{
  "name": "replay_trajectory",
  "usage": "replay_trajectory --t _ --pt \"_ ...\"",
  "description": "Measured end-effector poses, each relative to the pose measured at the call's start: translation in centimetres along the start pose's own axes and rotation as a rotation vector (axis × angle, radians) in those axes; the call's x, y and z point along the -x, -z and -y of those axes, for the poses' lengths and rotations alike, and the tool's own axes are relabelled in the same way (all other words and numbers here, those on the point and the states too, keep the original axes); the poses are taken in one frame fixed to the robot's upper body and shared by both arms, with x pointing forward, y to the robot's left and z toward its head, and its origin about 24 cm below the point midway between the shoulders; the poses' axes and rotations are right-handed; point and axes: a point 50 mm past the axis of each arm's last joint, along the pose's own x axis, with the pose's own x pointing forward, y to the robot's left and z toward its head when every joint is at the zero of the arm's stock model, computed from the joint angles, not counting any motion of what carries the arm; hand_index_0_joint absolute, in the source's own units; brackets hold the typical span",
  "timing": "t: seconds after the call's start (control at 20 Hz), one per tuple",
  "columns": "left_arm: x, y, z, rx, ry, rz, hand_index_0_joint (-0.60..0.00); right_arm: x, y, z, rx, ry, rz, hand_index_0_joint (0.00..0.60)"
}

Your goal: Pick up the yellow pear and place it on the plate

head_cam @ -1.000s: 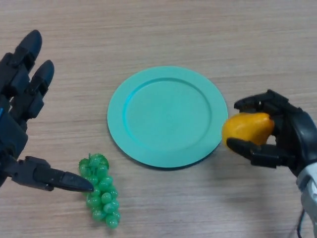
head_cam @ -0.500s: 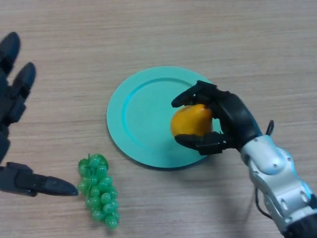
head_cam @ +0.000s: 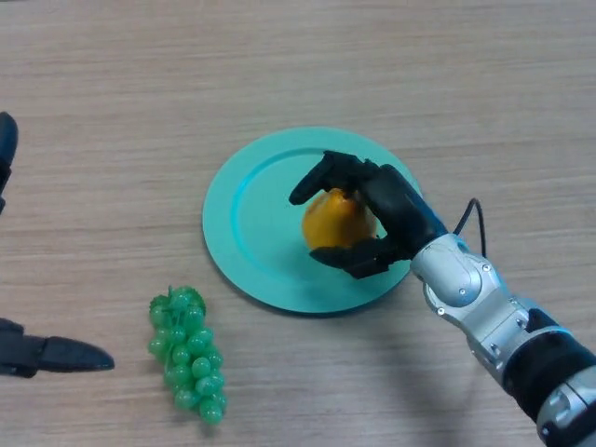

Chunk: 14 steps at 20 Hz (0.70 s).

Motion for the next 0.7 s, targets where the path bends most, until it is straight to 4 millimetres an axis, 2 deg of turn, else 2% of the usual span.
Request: replay_trajectory --t 0.1,0.15,0.2,0.25,0.3,0.35,0.4,0.7 --pt "0.2 0.0 -0.2 -0.005 -0.008 -0.004 0.000 0.0 0.0 -0.2 0.049 -0.016 0.005 0.600" --pt "0.2 -0.1 -0.2 -0.009 -0.010 -0.002 0.000 0.0 0.0 -0.1 0.048 -0.016 0.005 0.501" --pt "0.3 -0.2 -0.3 -0.015 -0.016 0.000 0.000 0.0 0.0 -0.1 0.045 -0.014 0.005 0.349" --pt "0.4 -0.3 -0.4 -0.018 -0.022 0.001 0.000 -0.1 0.0 -0.1 0.044 -0.013 0.006 0.250" --pt "0.4 -0.3 -0.5 -0.019 -0.024 0.000 0.000 -0.1 -0.1 -0.1 0.041 -0.014 0.007 0.099" --pt "0.4 -0.2 -0.5 -0.020 -0.024 -0.002 0.000 -0.1 -0.1 -0.2 0.029 -0.014 0.008 0.016" --pt "0.5 -0.3 -0.5 -0.022 -0.027 -0.005 0.000 -0.1 -0.2 -0.2 -0.014 0.001 0.003 0.000" --pt "0.9 -0.6 -1.3 -0.029 -0.064 0.000 0.000 -0.4 -0.6 -0.2 -0.043 0.005 0.013 0.000"
